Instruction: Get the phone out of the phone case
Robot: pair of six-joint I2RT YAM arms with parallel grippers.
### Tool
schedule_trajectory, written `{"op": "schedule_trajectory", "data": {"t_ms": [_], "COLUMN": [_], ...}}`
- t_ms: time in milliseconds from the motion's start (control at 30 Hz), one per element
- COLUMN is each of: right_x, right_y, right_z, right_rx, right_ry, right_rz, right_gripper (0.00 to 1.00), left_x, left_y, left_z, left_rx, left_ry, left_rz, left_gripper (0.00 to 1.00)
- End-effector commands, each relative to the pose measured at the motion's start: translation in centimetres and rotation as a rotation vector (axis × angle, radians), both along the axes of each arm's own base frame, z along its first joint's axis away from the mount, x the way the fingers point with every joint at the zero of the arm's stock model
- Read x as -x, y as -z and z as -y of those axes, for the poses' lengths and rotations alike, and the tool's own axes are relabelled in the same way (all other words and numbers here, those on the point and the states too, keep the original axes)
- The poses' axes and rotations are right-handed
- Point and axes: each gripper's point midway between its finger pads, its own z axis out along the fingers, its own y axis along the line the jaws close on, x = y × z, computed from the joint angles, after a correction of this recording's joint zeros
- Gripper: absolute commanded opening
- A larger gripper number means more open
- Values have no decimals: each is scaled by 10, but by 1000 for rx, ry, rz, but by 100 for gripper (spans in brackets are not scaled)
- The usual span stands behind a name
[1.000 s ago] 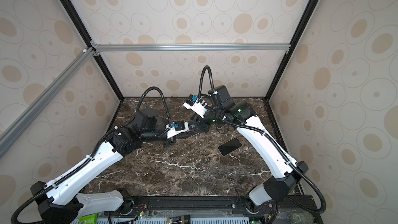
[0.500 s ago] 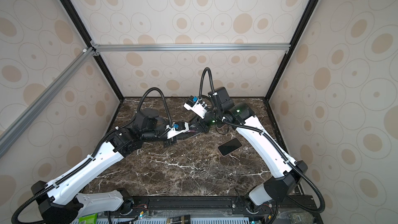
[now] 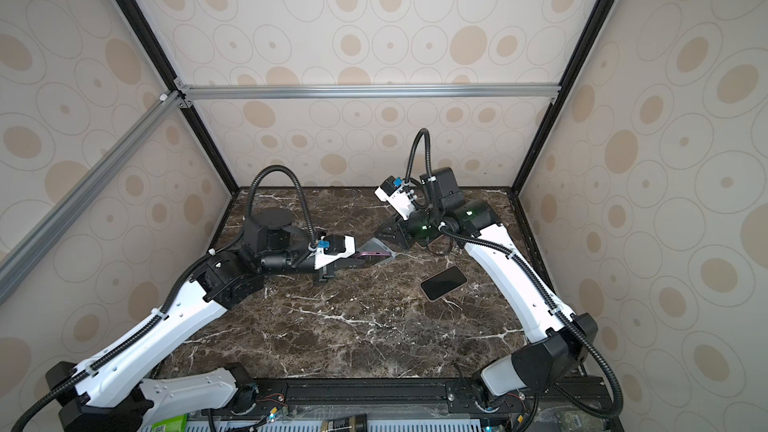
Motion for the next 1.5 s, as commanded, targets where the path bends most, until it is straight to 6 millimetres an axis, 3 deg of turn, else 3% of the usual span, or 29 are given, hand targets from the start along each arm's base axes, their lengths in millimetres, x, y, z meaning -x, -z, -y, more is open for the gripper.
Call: {"op": "schedule_trajectory", "data": {"t_ms": [0,133,333,500,600,700,967,1200,1300,1467], "right_x": [-5,-18,-31,-40,-38,-36,-28,-17,-20,-34], "right_y": [-14,-7,27,74,98,110,94,107,128,176], "right_z": [6,18,42,64,65,62,33,12,8,40], "right_rx": [-48,-33,71,190,210,168,-140,-197,-151,10], "right_ry": [55,163,314,466,501,533,476,336,370,648], "right_rz": [23,43,49,-62,-139,-199,-122,-142,-183,-245], "right_gripper": [13,0,0,2,5,9,33,45,45,42], "left_x": [19,6,-39,-73,-87,-97,-119,-125,-128,-133], "left_y": [-39,-47,-33,-8,12,31,68,95,114,153], "left_z": [-3,-12,-30,-38,-37,-36,-52,-68,-74,-85], "left_rx": [140,210,256,264,258,257,343,356,329,220], "left_ry": [91,3,-229,-375,-420,-426,-386,-389,-425,-558], "left_rz": [72,50,-69,-230,-340,-467,-789,-926,-986,-1064], "left_gripper": [0,0,0,0,0,0,0,0,0,0]}}
